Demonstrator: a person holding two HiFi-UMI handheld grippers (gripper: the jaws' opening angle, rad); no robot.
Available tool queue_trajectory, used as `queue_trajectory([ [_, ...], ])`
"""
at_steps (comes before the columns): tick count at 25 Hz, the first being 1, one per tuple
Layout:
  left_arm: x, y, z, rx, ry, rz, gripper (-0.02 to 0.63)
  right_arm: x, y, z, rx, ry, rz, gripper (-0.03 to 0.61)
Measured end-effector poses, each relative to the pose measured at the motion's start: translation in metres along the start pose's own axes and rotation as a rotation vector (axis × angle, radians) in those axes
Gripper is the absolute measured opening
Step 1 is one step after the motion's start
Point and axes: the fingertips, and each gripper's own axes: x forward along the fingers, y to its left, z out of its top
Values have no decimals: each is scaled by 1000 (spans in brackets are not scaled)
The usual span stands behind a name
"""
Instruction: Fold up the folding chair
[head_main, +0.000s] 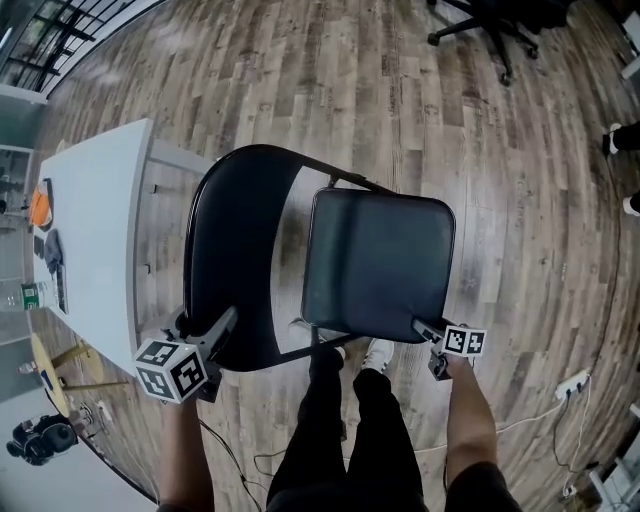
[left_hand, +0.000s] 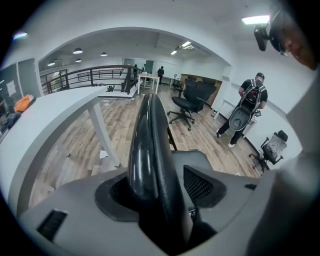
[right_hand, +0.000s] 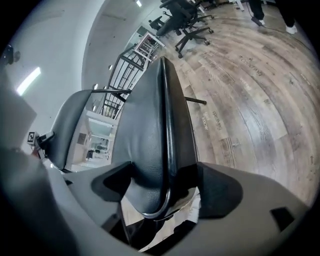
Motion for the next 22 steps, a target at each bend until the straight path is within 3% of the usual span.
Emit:
queue_trajectory([
  [4,1,1,-6,-17,-6,-4,272,4,0,-1,5,-25,32,387],
  [8,2,0,-5,-28,-35,-5,185,5,-2,0,34,-44,60,386],
  [13,1,-6,-4,-59,-41,-39,151,-3,-1,3,56,-44,81,383],
  [22,-35,-2,21,-83,-71,-63,121,-20,64,5,29,-91,112,341],
])
